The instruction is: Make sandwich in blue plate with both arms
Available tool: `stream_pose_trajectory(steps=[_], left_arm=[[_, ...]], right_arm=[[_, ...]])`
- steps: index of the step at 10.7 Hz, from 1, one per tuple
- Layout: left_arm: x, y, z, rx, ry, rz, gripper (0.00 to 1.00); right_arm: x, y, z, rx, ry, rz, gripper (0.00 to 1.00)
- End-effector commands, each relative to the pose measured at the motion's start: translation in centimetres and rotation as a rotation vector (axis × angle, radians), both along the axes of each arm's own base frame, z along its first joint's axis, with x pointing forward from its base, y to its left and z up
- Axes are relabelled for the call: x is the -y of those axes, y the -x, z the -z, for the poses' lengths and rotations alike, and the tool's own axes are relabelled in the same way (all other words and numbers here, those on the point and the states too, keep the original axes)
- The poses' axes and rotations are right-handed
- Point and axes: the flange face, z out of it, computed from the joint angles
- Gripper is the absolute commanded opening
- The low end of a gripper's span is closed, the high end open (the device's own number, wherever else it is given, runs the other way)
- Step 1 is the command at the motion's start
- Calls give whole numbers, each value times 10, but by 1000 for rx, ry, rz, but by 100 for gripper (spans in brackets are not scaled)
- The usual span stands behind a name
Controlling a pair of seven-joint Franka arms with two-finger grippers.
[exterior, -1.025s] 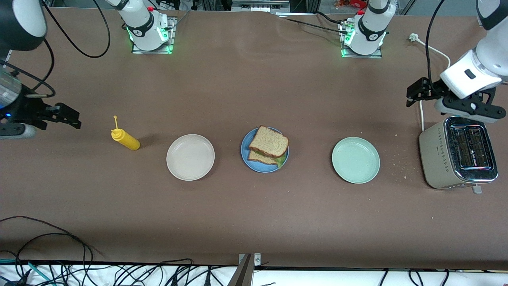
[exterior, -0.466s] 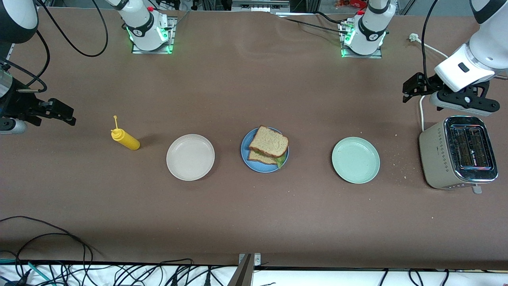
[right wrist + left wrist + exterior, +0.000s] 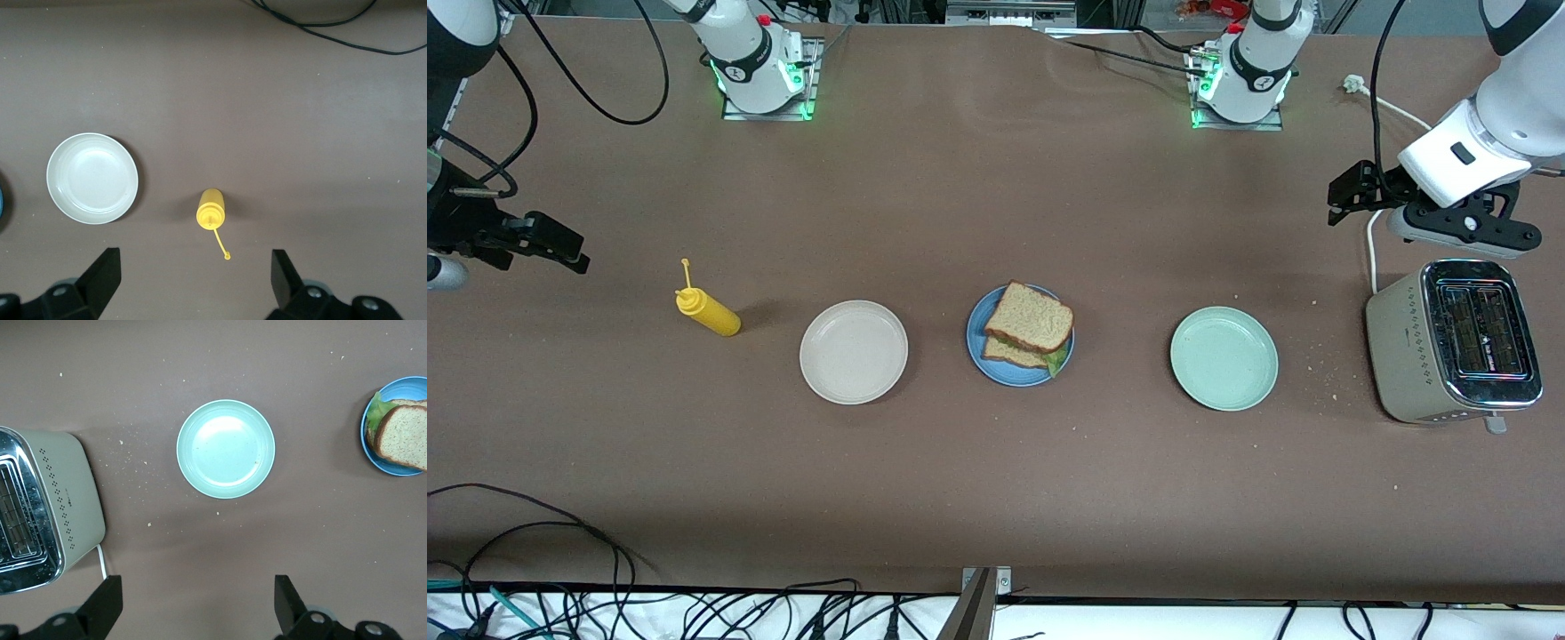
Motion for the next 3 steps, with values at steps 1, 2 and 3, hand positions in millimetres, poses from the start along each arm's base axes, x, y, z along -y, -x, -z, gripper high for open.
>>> stream_pose_trajectory(steps=[1,2,3], left_arm=[[-1,1,-5,0,-22,-13,100],[-1,1,-5,0,-22,-13,100],[-1,1,-4,-1,-22,-13,100]], right_arm=[[-11,7,-7,-18,2,52,100],[-12,8,-7,-27,2,75,100],[-13,7,-7,-28,2,75,100]])
